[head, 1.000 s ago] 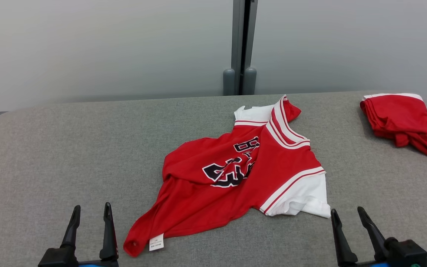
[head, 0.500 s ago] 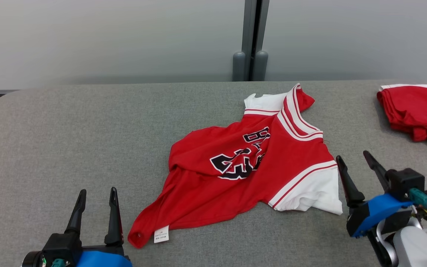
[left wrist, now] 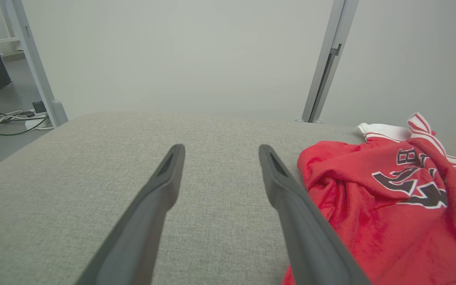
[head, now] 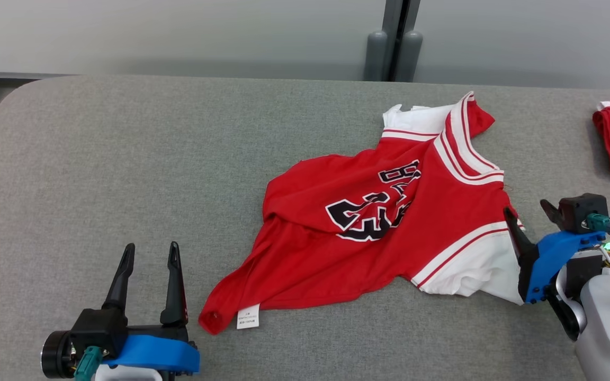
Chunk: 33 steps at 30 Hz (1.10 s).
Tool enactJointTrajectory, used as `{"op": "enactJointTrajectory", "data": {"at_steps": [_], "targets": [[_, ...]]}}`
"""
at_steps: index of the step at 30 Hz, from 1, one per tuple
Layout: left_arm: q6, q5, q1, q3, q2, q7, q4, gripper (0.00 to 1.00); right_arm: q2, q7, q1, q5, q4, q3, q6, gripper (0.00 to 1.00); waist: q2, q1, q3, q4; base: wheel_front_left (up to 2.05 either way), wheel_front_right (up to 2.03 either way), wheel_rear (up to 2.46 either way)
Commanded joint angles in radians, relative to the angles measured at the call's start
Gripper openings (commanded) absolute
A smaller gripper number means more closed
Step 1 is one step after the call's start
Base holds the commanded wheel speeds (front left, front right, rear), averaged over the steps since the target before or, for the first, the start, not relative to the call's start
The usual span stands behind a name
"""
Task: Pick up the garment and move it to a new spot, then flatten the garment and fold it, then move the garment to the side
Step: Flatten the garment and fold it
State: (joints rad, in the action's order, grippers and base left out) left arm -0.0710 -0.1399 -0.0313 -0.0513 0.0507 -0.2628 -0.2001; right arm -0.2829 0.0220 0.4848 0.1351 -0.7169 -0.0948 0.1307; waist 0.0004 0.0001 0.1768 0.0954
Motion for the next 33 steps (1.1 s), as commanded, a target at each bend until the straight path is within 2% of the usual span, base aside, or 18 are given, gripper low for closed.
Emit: {"op": "enactJointTrajectory", "data": {"at_steps": [1,8,9,10,11,15,21,24,25,26,33], "targets": [[0.003,-0.001,-0.021,-0.006,0.000,-0.003,-0.002,1.00,-0.006,-0.007,0.033,0.016,-0.056,-0.018,0.000,1.00,-0.0004,-0.0001,0.015,0.017,0.00,0.00,0.00],[0.007,-0.007,-0.031,-0.016,0.000,-0.003,-0.004,1.00,0.003,-0.034,0.081,0.057,-0.215,-0.075,0.000,1.00,-0.0004,-0.0001,0.028,0.032,0.00,0.00,0.00],[0.009,-0.008,-0.032,-0.018,0.000,-0.003,-0.005,1.00,0.006,-0.036,0.085,0.067,-0.231,-0.086,0.000,0.47,-0.0004,-0.0001,0.028,0.034,0.00,0.00,0.00],[0.009,-0.009,-0.032,-0.020,0.000,-0.003,-0.007,1.00,0.010,-0.033,0.089,0.078,-0.240,-0.094,0.000,0.08,-0.0004,-0.0001,0.029,0.035,0.00,0.00,0.00],[0.011,-0.008,-0.035,-0.022,0.000,-0.003,-0.008,1.00,0.012,-0.030,0.098,0.091,-0.250,-0.102,0.000,0.00,-0.0004,-0.0001,0.028,0.036,0.00,0.00,0.00],[0.010,-0.009,-0.039,-0.025,0.000,-0.003,-0.011,1.00,-0.002,-0.004,0.133,0.119,-0.264,-0.117,0.000,0.00,-0.0004,-0.0001,0.025,0.038,0.00,0.00,0.00],[0.006,-0.005,-0.038,-0.023,0.000,-0.003,-0.015,1.00,-0.024,0.131,0.211,0.122,-0.295,-0.085,0.000,0.00,-0.0004,-0.0001,0.012,0.043,0.00,0.00,0.00],[0.004,-0.004,-0.036,-0.025,0.000,-0.003,-0.018,1.00,-0.005,0.150,0.227,0.116,-0.345,-0.079,0.000,0.00,-0.0004,-0.0001,0.003,0.047,0.00,0.00,0.00],[0.004,-0.005,-0.034,-0.025,0.000,-0.003,-0.020,1.00,0.001,0.149,0.229,0.114,-0.361,-0.085,0.000,0.42,-0.0004,-0.0001,0.000,0.047,0.00,0.00,0.00],[0.003,-0.006,-0.031,-0.025,0.000,-0.003,-0.020,1.00,0.004,0.150,0.229,0.116,-0.376,-0.087,0.000,1.00,-0.0004,-0.0001,-0.003,0.048,0.00,0.00,0.00],[0.004,-0.002,-0.001,-0.016,0.000,-0.003,-0.018,1.00,0.015,0.225,0.198,0.140,-0.395,-0.091,0.000,1.00,-0.0004,-0.0001,-0.034,0.027,0.00,0.00,0.00]]}}
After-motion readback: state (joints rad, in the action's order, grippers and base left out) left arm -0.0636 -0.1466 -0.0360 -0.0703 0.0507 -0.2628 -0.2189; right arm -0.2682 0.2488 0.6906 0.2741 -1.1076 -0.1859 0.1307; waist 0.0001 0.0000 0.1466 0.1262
